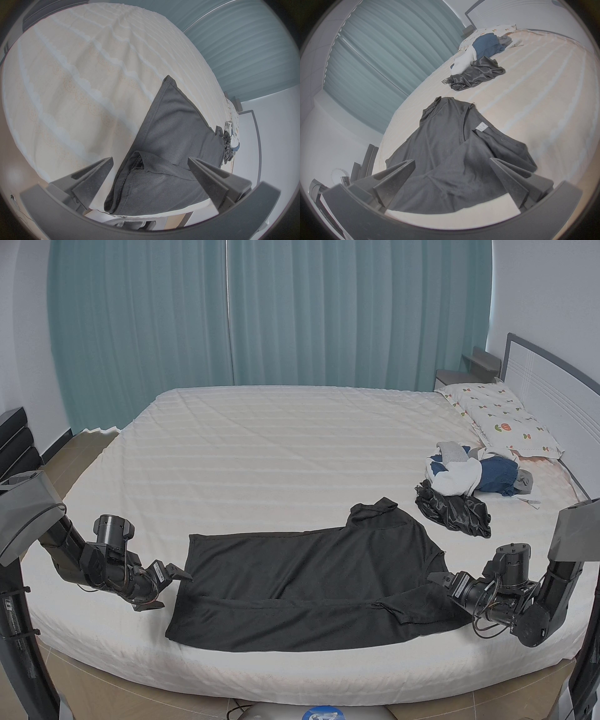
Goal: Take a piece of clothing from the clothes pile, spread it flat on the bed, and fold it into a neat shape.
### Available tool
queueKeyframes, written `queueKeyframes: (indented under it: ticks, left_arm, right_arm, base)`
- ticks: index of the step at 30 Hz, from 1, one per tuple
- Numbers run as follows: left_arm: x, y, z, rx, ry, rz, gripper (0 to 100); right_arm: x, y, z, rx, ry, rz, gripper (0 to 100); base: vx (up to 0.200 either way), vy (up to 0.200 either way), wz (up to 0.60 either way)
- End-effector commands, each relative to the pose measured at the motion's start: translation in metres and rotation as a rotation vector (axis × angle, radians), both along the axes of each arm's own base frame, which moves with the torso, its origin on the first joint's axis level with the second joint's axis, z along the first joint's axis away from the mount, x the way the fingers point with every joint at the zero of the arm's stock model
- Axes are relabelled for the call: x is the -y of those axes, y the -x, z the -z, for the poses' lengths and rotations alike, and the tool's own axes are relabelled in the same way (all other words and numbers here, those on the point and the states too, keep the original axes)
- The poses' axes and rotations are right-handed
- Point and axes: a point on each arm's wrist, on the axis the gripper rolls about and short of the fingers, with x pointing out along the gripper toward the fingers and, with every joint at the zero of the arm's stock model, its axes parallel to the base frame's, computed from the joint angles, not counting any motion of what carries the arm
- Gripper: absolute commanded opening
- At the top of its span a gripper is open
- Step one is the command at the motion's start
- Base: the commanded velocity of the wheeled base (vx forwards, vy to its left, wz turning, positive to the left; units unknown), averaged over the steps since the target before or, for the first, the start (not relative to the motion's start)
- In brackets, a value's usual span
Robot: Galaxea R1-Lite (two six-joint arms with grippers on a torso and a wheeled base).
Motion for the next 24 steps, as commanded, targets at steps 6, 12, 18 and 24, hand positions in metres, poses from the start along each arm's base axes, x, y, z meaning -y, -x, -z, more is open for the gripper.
queueKeyframes:
  ticks: [6, 12, 18, 24]
  left_arm:
    - [0.000, 0.000, 0.000, -0.001, 0.000, -0.001, 100]
    - [0.000, 0.000, 0.000, -0.001, 0.000, -0.001, 100]
    - [0.000, 0.000, 0.000, -0.001, 0.000, -0.001, 100]
    - [0.000, 0.000, 0.000, -0.001, 0.000, -0.001, 100]
  right_arm:
    - [0.014, -0.043, 0.048, -0.038, 0.014, 0.006, 100]
    - [0.017, -0.047, 0.054, -0.037, -0.017, -0.025, 100]
    - [0.025, -0.049, 0.048, -0.003, -0.028, -0.006, 0]
    - [0.033, -0.049, 0.049, 0.006, -0.030, 0.018, 0]
  base:
    - [0.000, 0.000, 0.00]
    - [0.000, 0.000, 0.00]
    - [0.000, 0.000, 0.00]
    - [0.000, 0.000, 0.00]
